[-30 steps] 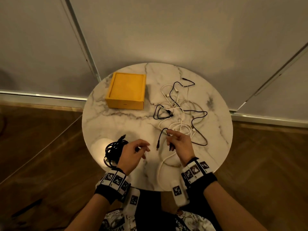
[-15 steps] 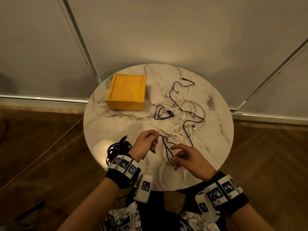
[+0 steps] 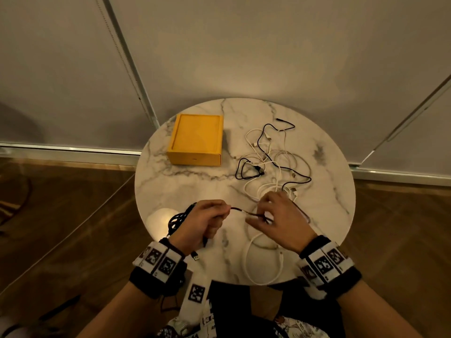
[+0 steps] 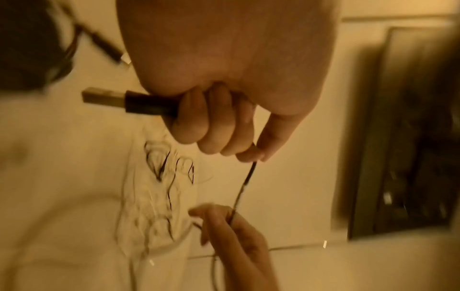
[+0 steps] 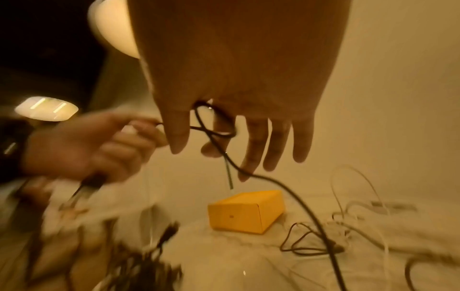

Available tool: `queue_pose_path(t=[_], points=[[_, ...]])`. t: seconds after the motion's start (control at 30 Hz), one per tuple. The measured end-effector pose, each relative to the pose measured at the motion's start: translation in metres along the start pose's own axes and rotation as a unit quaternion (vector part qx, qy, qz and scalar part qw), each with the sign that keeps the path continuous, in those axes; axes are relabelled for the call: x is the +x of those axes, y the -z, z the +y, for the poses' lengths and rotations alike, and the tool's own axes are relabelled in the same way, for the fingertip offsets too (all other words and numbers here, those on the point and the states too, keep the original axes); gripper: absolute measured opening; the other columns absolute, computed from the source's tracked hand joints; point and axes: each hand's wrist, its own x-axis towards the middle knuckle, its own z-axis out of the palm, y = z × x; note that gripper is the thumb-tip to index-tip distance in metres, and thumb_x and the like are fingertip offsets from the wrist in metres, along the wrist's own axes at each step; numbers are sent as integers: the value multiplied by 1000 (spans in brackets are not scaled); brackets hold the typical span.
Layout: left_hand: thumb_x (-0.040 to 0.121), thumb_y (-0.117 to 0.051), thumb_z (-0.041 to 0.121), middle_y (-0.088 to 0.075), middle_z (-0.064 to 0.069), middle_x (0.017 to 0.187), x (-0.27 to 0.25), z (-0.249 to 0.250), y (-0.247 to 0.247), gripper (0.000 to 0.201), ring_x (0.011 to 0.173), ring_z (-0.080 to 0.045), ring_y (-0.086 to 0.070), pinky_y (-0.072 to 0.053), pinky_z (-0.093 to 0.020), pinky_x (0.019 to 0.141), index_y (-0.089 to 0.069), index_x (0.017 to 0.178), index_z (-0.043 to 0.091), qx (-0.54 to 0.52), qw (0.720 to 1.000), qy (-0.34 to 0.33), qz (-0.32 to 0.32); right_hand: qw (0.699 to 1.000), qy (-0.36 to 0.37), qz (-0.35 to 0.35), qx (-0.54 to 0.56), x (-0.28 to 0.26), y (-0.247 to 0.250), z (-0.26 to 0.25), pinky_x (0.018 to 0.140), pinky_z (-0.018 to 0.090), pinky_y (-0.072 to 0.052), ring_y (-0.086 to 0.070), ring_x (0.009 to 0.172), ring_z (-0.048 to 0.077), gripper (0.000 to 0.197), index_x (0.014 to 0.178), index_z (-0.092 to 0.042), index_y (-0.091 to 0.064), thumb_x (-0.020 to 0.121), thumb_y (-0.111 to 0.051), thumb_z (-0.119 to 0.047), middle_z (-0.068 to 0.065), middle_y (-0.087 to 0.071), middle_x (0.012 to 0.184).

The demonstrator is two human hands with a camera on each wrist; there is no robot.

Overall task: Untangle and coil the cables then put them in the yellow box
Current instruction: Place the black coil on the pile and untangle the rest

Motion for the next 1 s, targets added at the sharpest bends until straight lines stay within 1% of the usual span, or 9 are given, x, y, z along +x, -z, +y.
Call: queue_pose_path(t=[0.1,0.23,0.4,0.53,0.63,0.67,0.73,0.8,1.0], points=[[94,-53,14,-19,6,51,-8,5,11,37,41,-6,-13,-10,-18,41,-47,57,17,12,999,-8,32,993,21,-108,-36,-6,5,4,78,29,-36,-44,83,13,35,69,-28,-46,78,-50,-62,-8,-48,81],[85,-55,25,-19,4,52,-9,12,18,30,41,-8,-13,-6,-25,43,-37,63,17,-89,995,-22,38,981,-45,-150,117,-12,13,10,70,34,-43,-51,70,14,40,74,-14,-48,87,-59,-50,0,-52,74],[90,-51,30,-27,3,45,-5,13,10,28,35,-8,-19,-9,-26,45,-48,69,12,-169,985,9,-14,973,-93,-69,198,-7,15,4,79,38,-50,-64,77,16,24,78,-6,-63,91,-63,-25,5,-68,79],[91,-53,36,-26,5,40,-5,15,-4,32,35,-7,-20,-13,-25,45,-61,74,10,-198,979,8,-47,877,-125,-19,463,4,24,-17,67,41,-52,-58,58,30,31,79,10,-55,95,-55,-16,22,-60,65],[79,-72,37,-32,7,42,-5,25,-9,27,36,-6,-28,-21,-23,44,-64,76,11,-282,954,-24,-103,821,-188,79,533,7,28,-25,42,26,-37,-29,39,17,27,79,-1,-56,100,-44,-14,8,-34,50],[78,-73,34,-35,6,43,-5,28,-10,25,37,-6,-29,-23,-23,45,-65,79,10,-301,945,-43,-122,835,-194,93,506,7,29,-24,41,23,-30,-24,41,15,30,78,-3,-57,101,-43,-16,5,-30,50],[83,-67,28,-42,5,49,-4,39,-17,21,41,-7,-32,-28,-22,47,-69,87,8,-316,935,-87,-136,925,-143,75,344,4,25,-19,47,24,-30,-32,45,11,33,77,-9,-62,101,-45,-26,-4,-39,52],[88,-55,24,-53,3,58,2,47,-24,27,47,-8,-46,-38,-20,48,-74,96,6,-294,944,-122,-89,988,-39,-21,150,-2,18,-22,57,29,-38,-51,54,6,37,81,-18,-63,99,-41,-41,-8,-57,61],[98,-40,14,-74,-13,95,18,47,-22,31,90,-27,-71,-55,-30,78,-61,117,2,-15,981,-193,-7,988,97,-108,-62,-6,18,-44,62,41,-41,-57,70,30,54,95,-23,-51,93,-10,-58,10,-62,74]])
